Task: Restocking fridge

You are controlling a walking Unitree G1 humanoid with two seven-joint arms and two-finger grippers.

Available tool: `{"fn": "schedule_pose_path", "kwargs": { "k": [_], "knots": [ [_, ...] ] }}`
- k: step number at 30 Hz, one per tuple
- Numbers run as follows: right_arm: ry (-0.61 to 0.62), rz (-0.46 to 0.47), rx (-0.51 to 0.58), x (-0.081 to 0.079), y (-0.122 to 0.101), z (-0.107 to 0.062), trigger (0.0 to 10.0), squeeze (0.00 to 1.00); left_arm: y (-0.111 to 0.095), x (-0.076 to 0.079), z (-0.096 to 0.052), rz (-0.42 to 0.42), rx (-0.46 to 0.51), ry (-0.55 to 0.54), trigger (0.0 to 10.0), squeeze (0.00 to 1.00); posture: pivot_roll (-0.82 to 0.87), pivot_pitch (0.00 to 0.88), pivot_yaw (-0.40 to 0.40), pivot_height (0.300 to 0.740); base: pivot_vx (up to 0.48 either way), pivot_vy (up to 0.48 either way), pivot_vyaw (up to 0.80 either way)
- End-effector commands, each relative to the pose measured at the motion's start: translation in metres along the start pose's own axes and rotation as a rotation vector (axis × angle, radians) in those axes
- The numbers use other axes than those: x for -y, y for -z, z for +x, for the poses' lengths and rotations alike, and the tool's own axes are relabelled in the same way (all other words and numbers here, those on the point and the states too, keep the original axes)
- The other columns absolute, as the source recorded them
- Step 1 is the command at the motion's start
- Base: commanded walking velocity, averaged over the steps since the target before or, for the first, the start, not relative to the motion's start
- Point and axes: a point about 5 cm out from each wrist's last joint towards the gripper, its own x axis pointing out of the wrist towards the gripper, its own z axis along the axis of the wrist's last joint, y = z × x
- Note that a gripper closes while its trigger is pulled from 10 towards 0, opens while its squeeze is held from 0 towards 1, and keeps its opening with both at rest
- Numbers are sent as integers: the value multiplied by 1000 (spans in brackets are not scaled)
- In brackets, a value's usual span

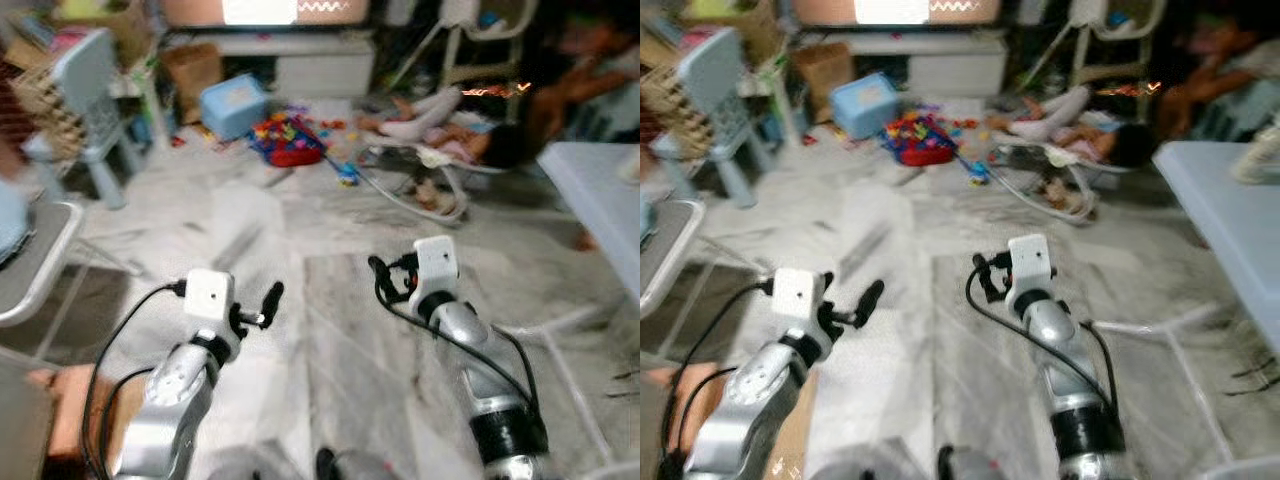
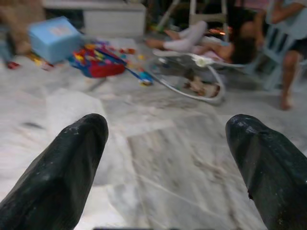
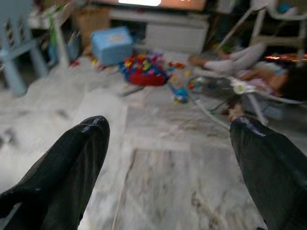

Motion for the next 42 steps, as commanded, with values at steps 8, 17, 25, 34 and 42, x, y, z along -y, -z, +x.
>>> {"fn": "schedule_pose_path", "kwargs": {
  "k": [8,17,25,34,42],
  "knots": [
    [92,-38,34,23,-2,-18,10000,0,-3,-6,4,7,26,-25,10000,0,18,27,-2,740,394,0,-800],
    [125,-38,49,25,-1,-36,10000,0,-5,-2,11,27,38,14,10000,0,-10,16,10,740,370,0,-267],
    [111,-39,42,22,0,-41,10000,0,-12,-17,15,2,98,-150,10000,0,-7,13,-15,740,121,0,-400],
    [106,-37,66,19,-6,-43,10000,0,-10,-20,13,-34,118,-162,10000,0,-5,8,-20,740,0,0,0],
    [132,-31,65,21,-4,-52,10000,0,-7,-18,8,3,112,-110,10000,0,-15,15,-15,740,0,0,-800]
  ]
}}
